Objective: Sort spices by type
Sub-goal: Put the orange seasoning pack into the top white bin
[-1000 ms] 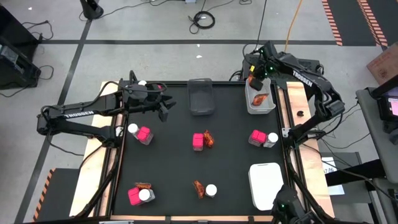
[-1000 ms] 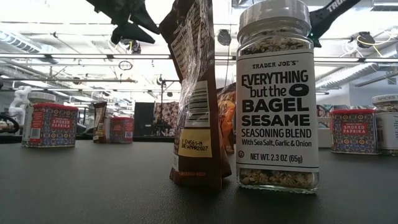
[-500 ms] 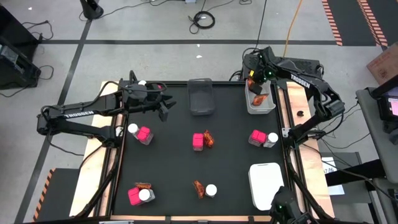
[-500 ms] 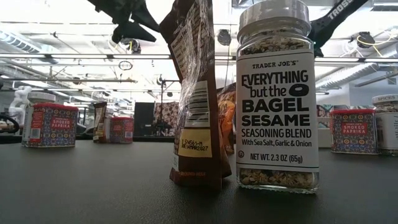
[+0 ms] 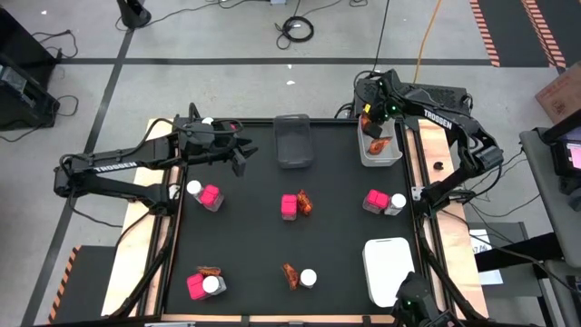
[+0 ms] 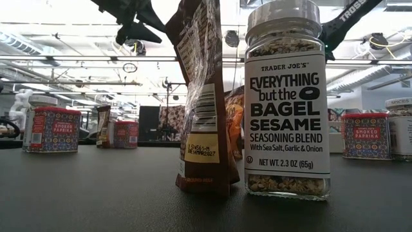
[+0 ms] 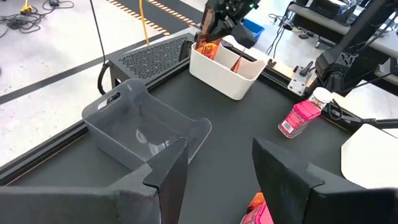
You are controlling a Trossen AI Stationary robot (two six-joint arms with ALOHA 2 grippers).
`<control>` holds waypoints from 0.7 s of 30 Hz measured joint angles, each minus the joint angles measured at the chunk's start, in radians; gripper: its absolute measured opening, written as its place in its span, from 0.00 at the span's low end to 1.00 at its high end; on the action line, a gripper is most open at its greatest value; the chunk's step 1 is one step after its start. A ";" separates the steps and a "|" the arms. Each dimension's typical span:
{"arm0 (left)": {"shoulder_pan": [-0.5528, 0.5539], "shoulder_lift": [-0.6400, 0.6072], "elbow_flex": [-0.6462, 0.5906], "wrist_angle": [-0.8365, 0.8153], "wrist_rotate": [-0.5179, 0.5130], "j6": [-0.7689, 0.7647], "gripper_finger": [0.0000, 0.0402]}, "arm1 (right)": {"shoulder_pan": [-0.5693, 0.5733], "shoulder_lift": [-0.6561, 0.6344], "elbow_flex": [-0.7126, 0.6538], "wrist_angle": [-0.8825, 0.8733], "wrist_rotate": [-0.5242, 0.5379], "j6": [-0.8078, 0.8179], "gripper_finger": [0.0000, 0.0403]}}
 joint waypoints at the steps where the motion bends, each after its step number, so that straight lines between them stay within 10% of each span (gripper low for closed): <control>1: 0.000 0.000 0.000 0.000 0.000 0.000 0.45 | 0.000 0.000 0.000 0.002 0.002 0.001 0.12; 21: 0.000 0.000 0.000 0.000 0.007 0.037 0.45 | 0.086 -0.003 0.338 -0.429 -0.004 0.038 0.39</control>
